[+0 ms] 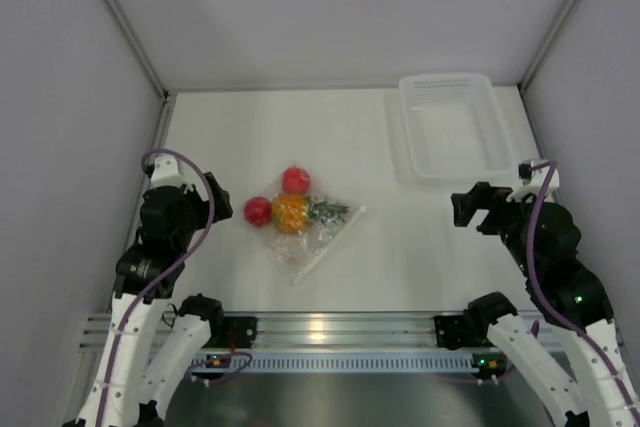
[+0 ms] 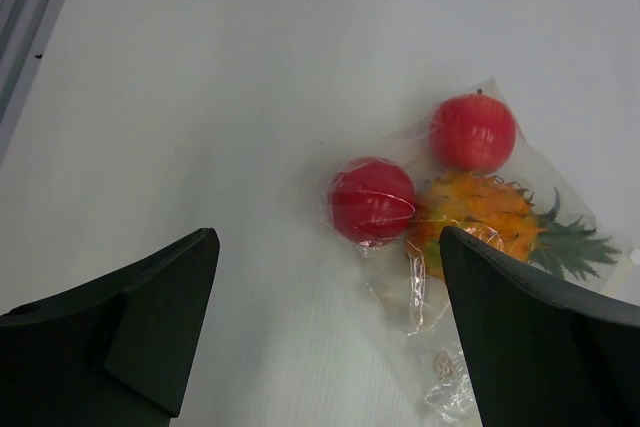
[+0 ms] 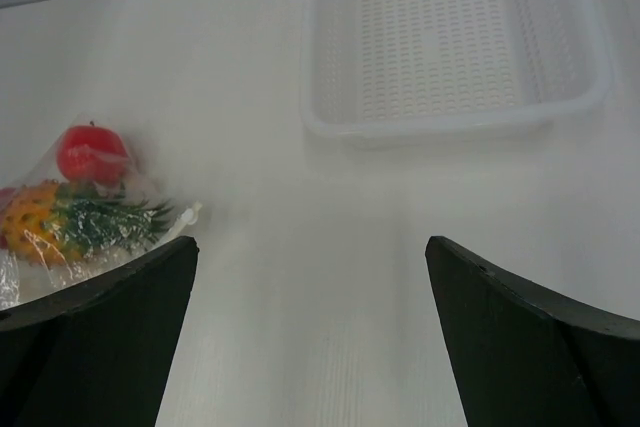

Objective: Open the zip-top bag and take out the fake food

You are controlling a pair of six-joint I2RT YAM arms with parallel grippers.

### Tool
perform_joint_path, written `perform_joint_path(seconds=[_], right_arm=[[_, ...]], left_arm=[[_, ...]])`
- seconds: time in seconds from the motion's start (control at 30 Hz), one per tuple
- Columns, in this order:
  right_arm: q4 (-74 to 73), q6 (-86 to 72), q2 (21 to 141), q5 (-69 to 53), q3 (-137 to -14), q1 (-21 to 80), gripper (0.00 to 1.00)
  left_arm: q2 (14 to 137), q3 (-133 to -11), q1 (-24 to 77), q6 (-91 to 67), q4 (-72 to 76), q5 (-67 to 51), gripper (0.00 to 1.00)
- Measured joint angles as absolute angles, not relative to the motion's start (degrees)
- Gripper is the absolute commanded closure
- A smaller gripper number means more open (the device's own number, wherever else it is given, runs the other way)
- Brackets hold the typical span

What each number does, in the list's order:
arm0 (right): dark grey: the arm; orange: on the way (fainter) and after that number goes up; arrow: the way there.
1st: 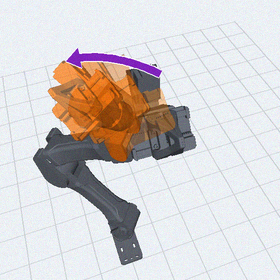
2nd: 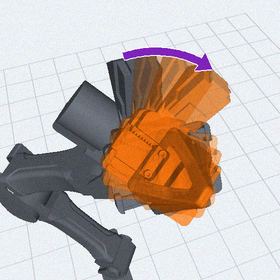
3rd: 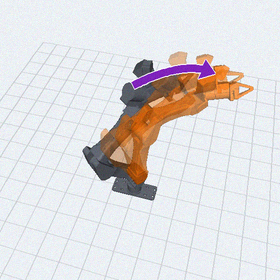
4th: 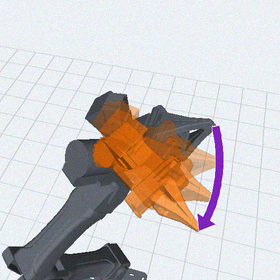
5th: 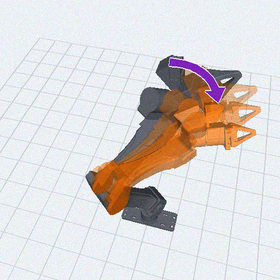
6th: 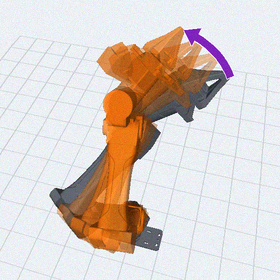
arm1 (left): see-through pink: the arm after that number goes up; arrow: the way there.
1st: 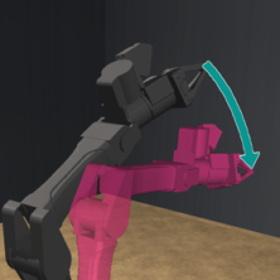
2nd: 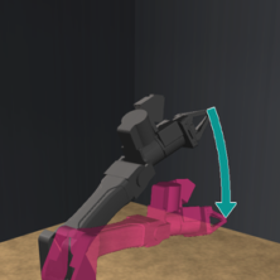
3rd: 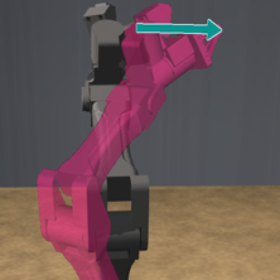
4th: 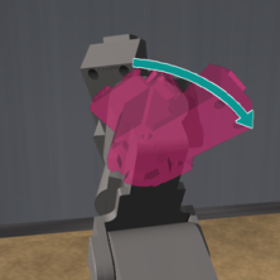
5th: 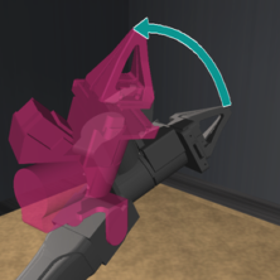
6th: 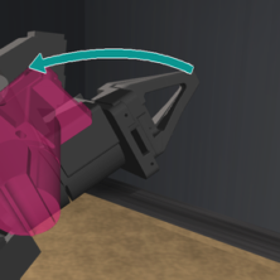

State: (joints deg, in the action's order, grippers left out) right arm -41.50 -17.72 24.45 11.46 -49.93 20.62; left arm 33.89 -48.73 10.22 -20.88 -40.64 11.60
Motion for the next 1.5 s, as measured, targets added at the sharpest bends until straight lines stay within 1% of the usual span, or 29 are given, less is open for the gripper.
perform_joint_path(seconds=[0.17, 0.27, 0.4, 0.47, 0.53, 0.63, 0.77, 0.93, 1.0, 1.1, 1.23, 1.3, 1.37, 1.43, 1.5], right_arm=[[-41.19, -17.67, 24.53, 9.23, -49.84, 20.62, 0.01], [-37.63, -19.22, 24.51, 3.81, -47.68, 20.62, 0.00], [-25.58, -27.44, 25.36, -8.29, -38.06, 20.62, 0.01], [-18.74, -33.01, 28.10, -13.58, -32.58, 20.73, 0.01], [-12.51, -38.59, 32.45, -16.12, -27.99, 22.09, 0.01], [-5.28, -45.54, 39.24, -13.93, -23.14, 28.58, 0.01], [7.09, -53.12, 46.30, -8.69, -18.35, 39.07, 0.08], [23.42, -59.48, 59.13, 0.03, -15.27, 49.01, 0.11], [29.47, -60.80, 64.71, 1.98, -15.40, 51.75, 0.16], [37.91, -62.08, 73.23, 3.86, -16.05, 54.65, 0.21], [46.92, -63.35, 82.91, 5.56, -17.43, 56.47, 0.22], [51.24, -64.03, 87.66, 6.20, -18.22, 56.69, 0.24], [55.68, -64.34, 91.98, 6.46, -18.72, 56.77, 0.29], [59.00, -64.38, 95.72, 6.52, -19.42, 56.80, 0.30], [61.76, -64.29, 99.44, 6.55, -20.62, 56.80, 0.35]], left_arm=[[33.91, -48.73, 10.22, -20.88, -40.62, 11.57, 0.02], [33.91, -48.73, 10.22, -20.88, -40.62, 11.57, 0.02], [33.93, -48.73, 10.22, -20.88, -40.62, 11.60, 0.02], [34.00, -48.73, 10.22, -20.88, -40.62, 11.60, 0.02], [34.15, -48.73, 10.22, -20.88, -40.64, 11.60, 0.02], [34.30, -48.73, 10.22, -20.88, -40.62, 11.60, 0.02], [34.30, -48.73, 10.22, -20.88, -40.62, 11.57, 0.02], [34.52, -48.73, 10.22, -20.88, -40.56, 11.55, 0.02], [34.63, -48.73, 10.22, -20.88, -40.56, 11.53, 0.02], [34.76, -48.73, 10.22, -20.88, -40.51, 11.53, 0.02], [35.16, -48.71, 10.22, -20.88, -40.49, 11.35, 0.02], [35.42, -48.71, 10.22, -20.88, -40.47, 11.33, 0.02], [35.57, -48.71, 10.22, -20.86, -40.47, 11.33, 0.02], [35.68, -48.71, 10.22, -20.88, -40.47, 11.33, 0.02], [35.77, -48.71, 10.22, -20.88, -40.47, 11.33, 0.02]])
